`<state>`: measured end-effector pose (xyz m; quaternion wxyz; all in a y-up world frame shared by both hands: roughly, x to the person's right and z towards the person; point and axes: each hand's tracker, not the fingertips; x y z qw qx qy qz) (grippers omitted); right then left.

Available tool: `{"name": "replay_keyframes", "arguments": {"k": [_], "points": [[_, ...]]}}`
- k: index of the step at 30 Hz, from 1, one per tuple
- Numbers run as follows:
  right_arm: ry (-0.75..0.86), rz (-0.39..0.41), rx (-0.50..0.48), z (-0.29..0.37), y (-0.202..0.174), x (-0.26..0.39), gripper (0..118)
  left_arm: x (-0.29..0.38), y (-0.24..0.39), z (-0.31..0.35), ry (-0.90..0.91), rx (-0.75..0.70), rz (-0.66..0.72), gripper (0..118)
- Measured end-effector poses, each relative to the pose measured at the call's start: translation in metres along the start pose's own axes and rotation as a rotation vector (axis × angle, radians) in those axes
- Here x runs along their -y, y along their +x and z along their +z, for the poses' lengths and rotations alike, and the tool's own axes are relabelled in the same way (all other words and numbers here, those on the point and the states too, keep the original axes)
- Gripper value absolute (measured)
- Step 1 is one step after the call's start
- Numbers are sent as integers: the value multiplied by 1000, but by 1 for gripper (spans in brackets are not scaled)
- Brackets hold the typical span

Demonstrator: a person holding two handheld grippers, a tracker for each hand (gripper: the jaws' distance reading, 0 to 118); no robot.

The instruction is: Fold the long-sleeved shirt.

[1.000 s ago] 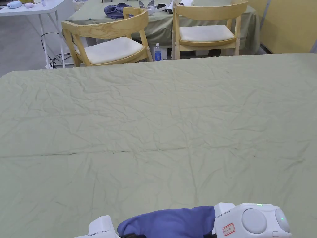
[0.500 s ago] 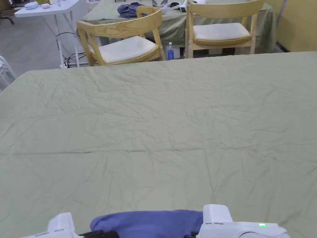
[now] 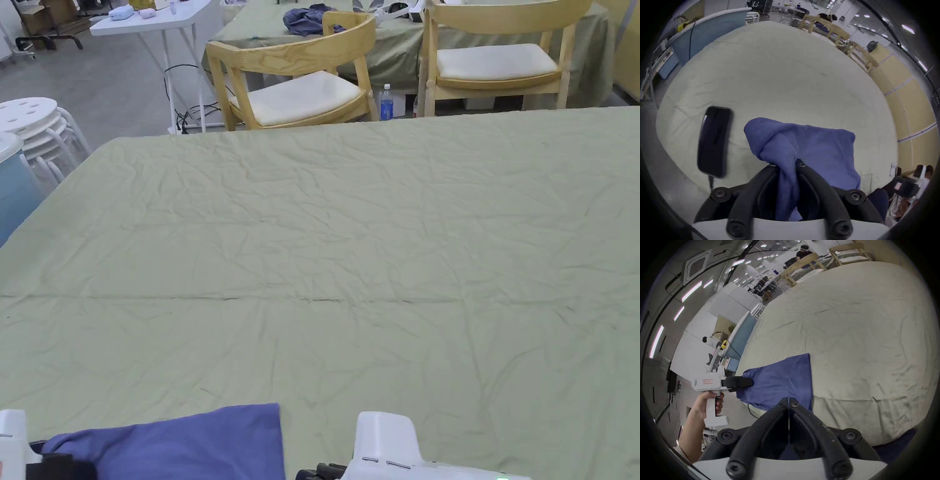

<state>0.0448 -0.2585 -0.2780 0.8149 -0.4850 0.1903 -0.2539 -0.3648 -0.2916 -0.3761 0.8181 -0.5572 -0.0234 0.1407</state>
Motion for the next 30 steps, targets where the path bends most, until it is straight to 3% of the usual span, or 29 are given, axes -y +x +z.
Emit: {"name": "replay_keyframes", "arguments": {"k": [1, 2, 3, 4, 5, 7, 10, 14, 17, 19, 20, 21, 22, 23, 26, 30], "points": [[5, 7, 4, 2, -1, 0, 4, 1, -3, 1, 8, -4, 2, 17], [8, 8, 8, 4, -2, 0, 4, 3, -3, 4, 25, -4, 6, 36], [11, 5, 12, 6, -3, 0, 4, 5, 0, 8, 72, -46, -8, 83], [13, 2, 16, 9, -4, 0, 4, 7, 6, 13, 132, -105, -50, 112], [18, 3, 20, 13, -4, 1, 4, 9, 14, 19, 190, -141, -85, 118], [38, 13, 40, 23, -5, 2, 4, 18, 31, 41, 360, -119, -173, 114], [59, 28, 67, 45, -3, 2, 4, 26, 64, 65, 373, -160, -260, 114], [181, 43, 132, 102, 10, -6, 4, 38, 108, 108, 429, 29, -245, 114], [328, 130, 247, 156, 25, -5, 4, 42, 139, 147, 473, 141, -229, 113], [390, 161, 370, 191, 35, -4, 4, 50, 165, 182, 602, 189, -276, 108], [423, 168, 413, 205, 37, -4, 4, 54, 173, 195, 670, 189, -310, 98], [460, 173, 448, 221, 38, -3, 4, 60, 185, 212, 744, 184, -329, 68], [505, 177, 467, 238, 36, -2, 4, 67, 197, 229, 811, 177, -350, 28], [552, 181, 473, 251, 33, 0, 4, 73, 207, 240, 864, 158, -354, 1], [719, 219, 482, 292, 15, 9, 4, 99, 229, 269, 996, 147, -343, 1], [886, 334, 509, 324, -20, 22, 4, 126, 252, 289, 1100, 164, -353, 1]]}}
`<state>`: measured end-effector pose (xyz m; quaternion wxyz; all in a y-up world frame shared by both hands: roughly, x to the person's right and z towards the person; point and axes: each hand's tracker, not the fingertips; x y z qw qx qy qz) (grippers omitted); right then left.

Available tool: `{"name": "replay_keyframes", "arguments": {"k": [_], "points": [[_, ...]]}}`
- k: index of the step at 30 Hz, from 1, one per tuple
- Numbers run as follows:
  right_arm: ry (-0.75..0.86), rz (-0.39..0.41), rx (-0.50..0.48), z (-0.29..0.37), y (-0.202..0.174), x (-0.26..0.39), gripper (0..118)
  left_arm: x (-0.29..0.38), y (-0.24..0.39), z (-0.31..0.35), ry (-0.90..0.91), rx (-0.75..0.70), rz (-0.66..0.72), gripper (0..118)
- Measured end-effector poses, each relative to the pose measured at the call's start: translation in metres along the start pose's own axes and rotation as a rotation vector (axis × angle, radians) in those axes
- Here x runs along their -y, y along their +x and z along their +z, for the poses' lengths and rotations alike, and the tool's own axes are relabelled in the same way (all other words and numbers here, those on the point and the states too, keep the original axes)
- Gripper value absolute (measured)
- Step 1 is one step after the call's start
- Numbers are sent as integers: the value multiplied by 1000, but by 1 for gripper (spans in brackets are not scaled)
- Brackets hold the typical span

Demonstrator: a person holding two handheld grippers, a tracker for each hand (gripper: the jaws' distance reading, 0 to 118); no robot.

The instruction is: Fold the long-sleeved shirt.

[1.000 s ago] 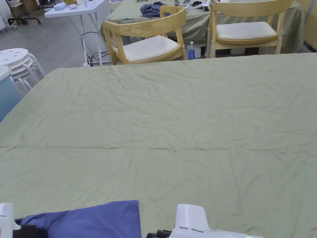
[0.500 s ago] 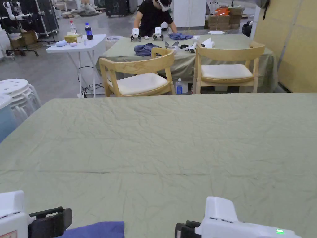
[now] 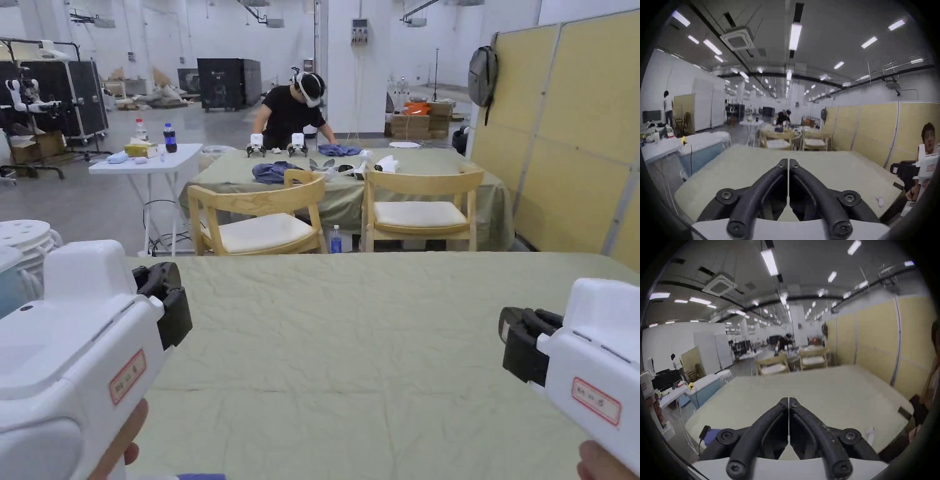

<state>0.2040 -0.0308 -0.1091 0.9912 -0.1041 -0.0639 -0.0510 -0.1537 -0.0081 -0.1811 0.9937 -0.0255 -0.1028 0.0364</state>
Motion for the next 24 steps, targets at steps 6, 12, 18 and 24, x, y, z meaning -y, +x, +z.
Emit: {"name": "replay_keyframes", "arguments": {"k": [6, 12, 18, 24], "points": [[100, 38, -9, 28, -26, -19, 7, -5, 27, 25, 72, -22, -25, 1], [135, 53, -20, 48, -39, -14, 7, -5, 31, 53, 105, -51, -24, 1], [146, 74, -21, 58, -38, -15, 7, -5, 43, 68, 124, -35, -55, 1], [168, 70, -13, 63, -36, -20, 7, -2, 53, 70, 106, -4, -57, 1]]}}
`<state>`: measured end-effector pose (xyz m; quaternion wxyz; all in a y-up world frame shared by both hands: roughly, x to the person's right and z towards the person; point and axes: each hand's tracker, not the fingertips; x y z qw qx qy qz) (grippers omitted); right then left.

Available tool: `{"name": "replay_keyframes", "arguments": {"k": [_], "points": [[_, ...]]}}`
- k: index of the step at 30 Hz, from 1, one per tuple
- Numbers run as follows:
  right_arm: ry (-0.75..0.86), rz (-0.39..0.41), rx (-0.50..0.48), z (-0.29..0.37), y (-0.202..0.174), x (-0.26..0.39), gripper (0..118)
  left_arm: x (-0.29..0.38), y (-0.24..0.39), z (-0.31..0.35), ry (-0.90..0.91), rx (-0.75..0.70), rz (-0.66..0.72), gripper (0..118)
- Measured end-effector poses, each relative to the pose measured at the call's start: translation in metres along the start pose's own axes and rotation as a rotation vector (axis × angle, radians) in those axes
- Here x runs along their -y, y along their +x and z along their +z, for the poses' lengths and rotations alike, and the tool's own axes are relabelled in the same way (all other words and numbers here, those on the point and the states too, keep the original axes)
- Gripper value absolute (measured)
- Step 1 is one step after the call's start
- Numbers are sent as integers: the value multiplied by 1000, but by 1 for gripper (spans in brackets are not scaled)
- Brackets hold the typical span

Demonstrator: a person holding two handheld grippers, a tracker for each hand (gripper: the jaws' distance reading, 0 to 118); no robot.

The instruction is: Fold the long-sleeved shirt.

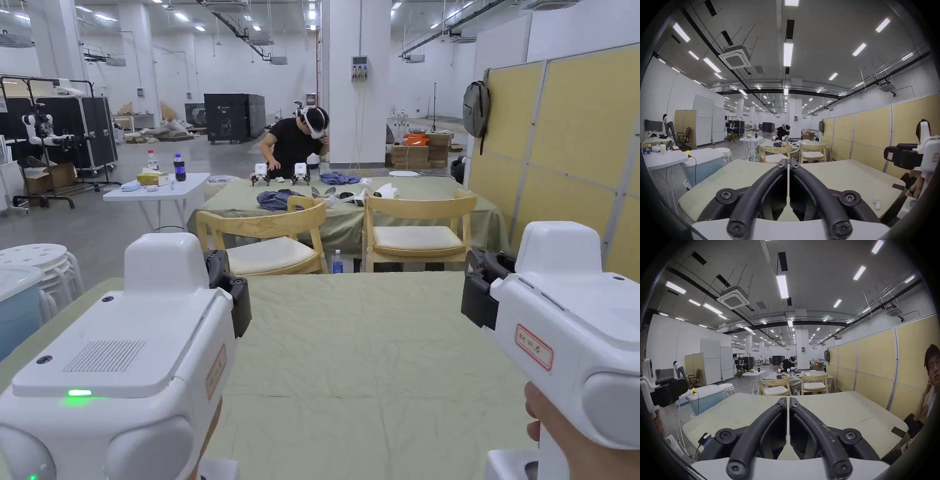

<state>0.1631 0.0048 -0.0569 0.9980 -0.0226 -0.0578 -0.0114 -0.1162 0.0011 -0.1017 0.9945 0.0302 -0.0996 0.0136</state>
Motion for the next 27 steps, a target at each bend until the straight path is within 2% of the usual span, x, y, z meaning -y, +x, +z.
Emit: {"name": "replay_keyframes", "arguments": {"k": [27], "points": [[-25, -2, -9, -7, -6, 7, 7, -10, -3, 4, 5, 28, -3, 1]]}}
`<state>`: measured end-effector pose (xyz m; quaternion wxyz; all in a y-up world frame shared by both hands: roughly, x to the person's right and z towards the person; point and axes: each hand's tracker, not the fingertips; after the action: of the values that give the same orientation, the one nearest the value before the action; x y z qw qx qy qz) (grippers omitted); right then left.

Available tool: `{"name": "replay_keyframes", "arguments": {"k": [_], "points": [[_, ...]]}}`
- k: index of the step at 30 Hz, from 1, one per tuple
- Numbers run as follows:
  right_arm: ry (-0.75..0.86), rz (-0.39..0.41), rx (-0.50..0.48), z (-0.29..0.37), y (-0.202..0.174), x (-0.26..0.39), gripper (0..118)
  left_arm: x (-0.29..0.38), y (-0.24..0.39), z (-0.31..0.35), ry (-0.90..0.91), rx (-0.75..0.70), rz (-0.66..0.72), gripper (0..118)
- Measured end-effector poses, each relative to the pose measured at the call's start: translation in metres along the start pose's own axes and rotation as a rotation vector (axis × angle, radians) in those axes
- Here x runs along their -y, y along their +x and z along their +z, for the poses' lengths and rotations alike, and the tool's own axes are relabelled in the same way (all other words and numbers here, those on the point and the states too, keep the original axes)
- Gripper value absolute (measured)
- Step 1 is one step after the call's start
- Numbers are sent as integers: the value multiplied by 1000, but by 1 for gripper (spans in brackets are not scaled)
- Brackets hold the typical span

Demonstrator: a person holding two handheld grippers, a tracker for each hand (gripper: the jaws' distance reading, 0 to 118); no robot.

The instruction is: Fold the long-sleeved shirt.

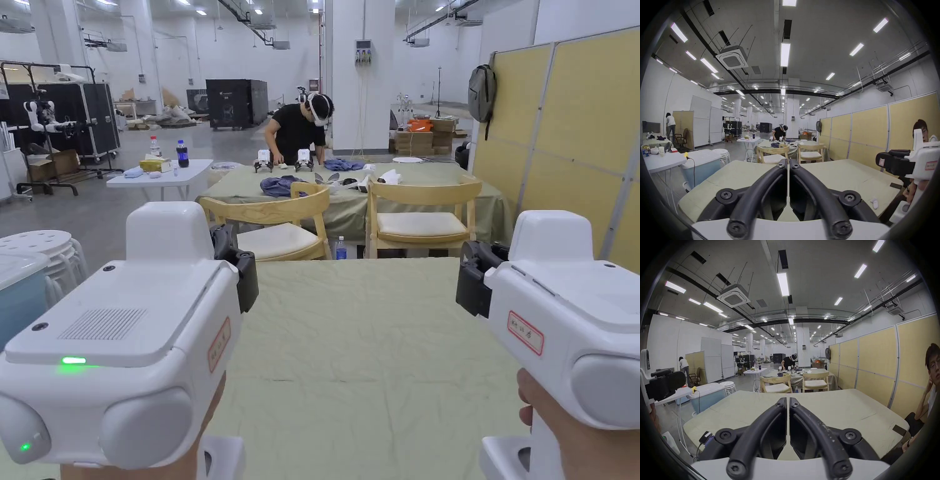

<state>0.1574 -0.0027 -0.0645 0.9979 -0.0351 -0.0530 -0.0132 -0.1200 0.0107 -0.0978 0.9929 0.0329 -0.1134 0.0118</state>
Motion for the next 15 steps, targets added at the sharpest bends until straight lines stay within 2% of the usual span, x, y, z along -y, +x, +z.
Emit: {"name": "replay_keyframes", "arguments": {"k": [10, 13, 14, 15], "points": [[-2, -8, 1, -1, 1, 0, 7, 0, 2, 0, 1, -6, -17, 1], [-3, -10, 0, -1, 2, 0, 7, 0, -1, -3, -14, 18, 23, 1], [-3, -9, -1, -1, 2, 0, 15, 0, -1, -3, -17, 18, 26, 4], [-4, -9, -1, 0, 2, -1, 41, 0, -1, -3, -16, 16, 20, 21]]}}
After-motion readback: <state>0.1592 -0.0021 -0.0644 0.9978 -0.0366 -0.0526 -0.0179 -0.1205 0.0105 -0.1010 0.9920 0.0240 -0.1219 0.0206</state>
